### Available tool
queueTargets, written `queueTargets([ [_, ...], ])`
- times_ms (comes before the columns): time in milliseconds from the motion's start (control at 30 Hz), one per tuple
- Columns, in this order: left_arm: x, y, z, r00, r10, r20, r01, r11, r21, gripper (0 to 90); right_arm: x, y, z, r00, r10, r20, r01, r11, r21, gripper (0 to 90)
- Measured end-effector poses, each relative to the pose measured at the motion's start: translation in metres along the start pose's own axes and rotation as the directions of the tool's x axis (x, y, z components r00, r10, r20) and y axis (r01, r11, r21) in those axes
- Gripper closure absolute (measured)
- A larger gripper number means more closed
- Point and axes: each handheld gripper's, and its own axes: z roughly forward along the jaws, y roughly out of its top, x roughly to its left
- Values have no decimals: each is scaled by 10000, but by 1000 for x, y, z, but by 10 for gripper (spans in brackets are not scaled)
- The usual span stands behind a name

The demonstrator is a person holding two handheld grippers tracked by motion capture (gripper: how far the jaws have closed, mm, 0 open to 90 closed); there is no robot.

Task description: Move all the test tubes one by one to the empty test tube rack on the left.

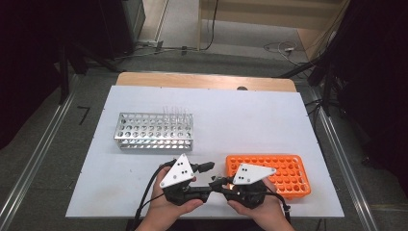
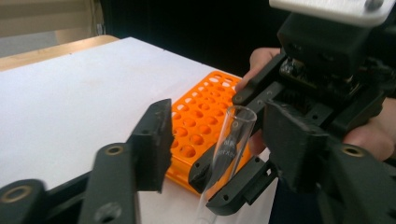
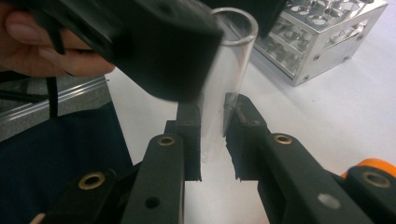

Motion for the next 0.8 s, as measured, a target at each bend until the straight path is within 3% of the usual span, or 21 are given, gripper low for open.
queueTargets([
  [333,-4,-2,4,9992,367,187,-371,9990,242,682,1,1,-1,9999,28,-122,-28,10000,17,739],
  [567,-5,-2,4,9980,606,166,-610,9978,250,735,1,1,-1,9998,43,-175,-42,10000,25,738],
  [800,-3,-1,1,9985,534,118,-536,9985,114,756,0,1,-1,9997,71,-214,-72,10000,-50,730],
])
